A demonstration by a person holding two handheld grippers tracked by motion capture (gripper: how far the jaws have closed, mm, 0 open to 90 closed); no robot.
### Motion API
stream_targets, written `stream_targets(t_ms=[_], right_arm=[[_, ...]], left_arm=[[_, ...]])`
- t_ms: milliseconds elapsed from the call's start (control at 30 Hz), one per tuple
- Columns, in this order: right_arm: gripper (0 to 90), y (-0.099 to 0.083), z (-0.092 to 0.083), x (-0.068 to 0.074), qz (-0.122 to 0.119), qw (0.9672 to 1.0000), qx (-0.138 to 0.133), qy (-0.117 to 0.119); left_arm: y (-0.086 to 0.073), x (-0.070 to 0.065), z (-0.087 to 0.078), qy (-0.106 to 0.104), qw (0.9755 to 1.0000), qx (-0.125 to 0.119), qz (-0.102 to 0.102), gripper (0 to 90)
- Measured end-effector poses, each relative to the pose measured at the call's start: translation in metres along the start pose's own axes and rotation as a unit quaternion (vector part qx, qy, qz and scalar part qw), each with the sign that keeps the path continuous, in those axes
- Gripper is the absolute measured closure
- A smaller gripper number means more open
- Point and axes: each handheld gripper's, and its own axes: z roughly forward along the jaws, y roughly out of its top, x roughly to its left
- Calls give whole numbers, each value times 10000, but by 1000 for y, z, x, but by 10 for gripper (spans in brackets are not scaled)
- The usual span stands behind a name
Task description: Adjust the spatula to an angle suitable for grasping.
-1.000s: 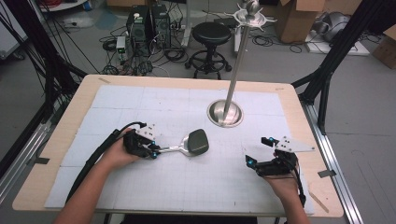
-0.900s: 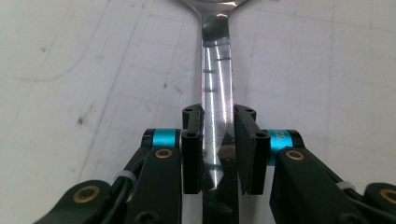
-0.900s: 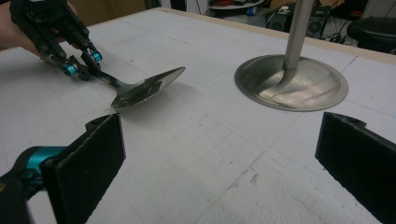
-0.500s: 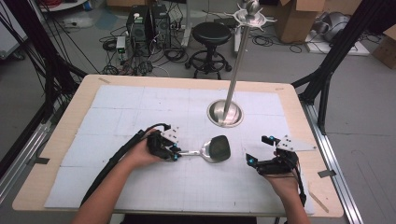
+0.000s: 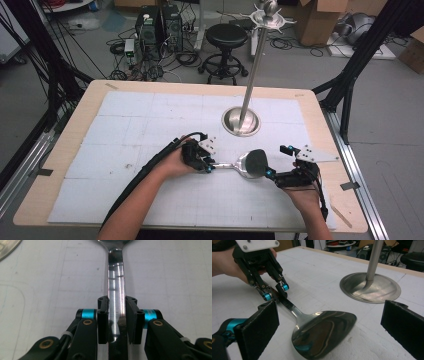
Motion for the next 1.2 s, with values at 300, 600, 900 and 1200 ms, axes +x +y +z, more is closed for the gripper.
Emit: stream_targets(t_ms=[300, 600, 900, 1200], right_arm=[[7, 0, -1, 0, -1, 10000, -7, -15], [7, 0, -1, 0, -8, 10000, 4, -16], [6, 0, 0, 1, 9, 10000, 14, -20], [7, 2, 3, 3, -15, 10000, 35, -5]], left_arm=[[13, 1, 10, -3, 10000, -9, -63, 615], [-7, -3, -24, 65, 9989, -401, -217, 516], [-66, -4, -67, 340, 9962, -508, -617, 526], [-88, -5, -59, 257, 9962, -298, -773, 580]])
